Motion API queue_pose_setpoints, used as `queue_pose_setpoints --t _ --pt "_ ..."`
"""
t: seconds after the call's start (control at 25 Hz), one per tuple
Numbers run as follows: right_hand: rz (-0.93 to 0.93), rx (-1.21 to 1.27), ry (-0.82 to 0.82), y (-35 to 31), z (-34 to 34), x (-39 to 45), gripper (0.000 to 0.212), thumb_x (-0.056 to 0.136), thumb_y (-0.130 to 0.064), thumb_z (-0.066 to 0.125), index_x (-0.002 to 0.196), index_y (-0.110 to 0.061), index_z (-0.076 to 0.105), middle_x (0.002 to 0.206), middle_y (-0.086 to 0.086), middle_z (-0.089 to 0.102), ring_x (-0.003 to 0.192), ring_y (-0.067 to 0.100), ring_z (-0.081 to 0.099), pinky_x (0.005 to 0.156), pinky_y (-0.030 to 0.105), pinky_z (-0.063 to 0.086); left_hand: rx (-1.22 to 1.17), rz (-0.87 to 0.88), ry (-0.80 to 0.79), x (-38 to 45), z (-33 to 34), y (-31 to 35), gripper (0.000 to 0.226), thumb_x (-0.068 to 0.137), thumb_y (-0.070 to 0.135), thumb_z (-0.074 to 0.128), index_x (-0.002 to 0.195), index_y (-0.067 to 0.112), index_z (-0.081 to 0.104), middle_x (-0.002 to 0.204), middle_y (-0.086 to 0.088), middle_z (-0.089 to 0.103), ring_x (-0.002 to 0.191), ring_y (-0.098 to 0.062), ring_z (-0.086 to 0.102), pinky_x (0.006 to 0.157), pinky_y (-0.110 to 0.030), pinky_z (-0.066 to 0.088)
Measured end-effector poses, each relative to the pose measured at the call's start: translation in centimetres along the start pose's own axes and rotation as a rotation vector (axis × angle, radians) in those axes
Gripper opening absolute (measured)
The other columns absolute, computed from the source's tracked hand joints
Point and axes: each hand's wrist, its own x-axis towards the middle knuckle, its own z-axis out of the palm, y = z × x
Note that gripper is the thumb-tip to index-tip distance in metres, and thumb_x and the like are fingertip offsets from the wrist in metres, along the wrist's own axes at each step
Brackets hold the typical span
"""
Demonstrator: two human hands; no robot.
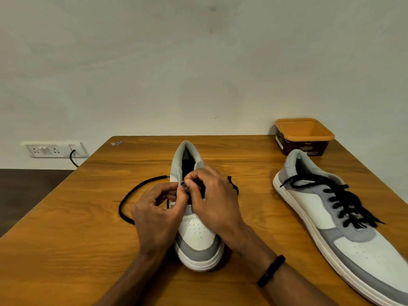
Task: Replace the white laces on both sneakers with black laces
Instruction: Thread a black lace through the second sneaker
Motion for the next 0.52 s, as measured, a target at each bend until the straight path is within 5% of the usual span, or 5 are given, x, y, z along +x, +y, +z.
queue_pose_setpoints --t 0.2,0.4,0.52 --pt "-0.008 -0.087 0.066 1.5 -1.1 0.1 0.011 0.104 -0.029 0.058 0.104 -0.025 0.068 0.101 -0.013 0.057 0.089 0.005 0.055 0.077 0.033 0.055 -0.071 0.05 -0.149 -0.7 0.5 0.6 0.026 0.091 0.003 0.074 0.116 0.011 0.077 0.107 0.007 0.077 0.1 -0.009 0.075 0.088 -0.026 0.06" --pt "0.034 0.087 -0.001 2.1 -1.1 0.5 0.012 0.102 -0.028 0.065 0.108 -0.02 0.072 0.111 -0.007 0.046 0.112 0.009 0.048 0.095 0.029 0.052 -0.094 -0.043 -0.155 0.1 0.5 0.4 0.028 0.099 0.019 0.068 0.126 0.02 0.073 0.118 0.013 0.073 0.111 0.006 0.066 0.089 -0.016 0.057" --pt "0.081 0.175 -0.054 2.4 -1.2 0.5 0.014 0.103 -0.032 0.064 0.109 -0.022 0.073 0.112 -0.009 0.049 0.116 0.009 0.048 0.098 0.026 0.049 -0.093 0.001 -0.173 0.1 0.3 0.4 0.029 0.096 0.024 0.068 0.125 0.024 0.073 0.118 0.014 0.073 0.113 0.001 0.067 0.09 -0.017 0.056"
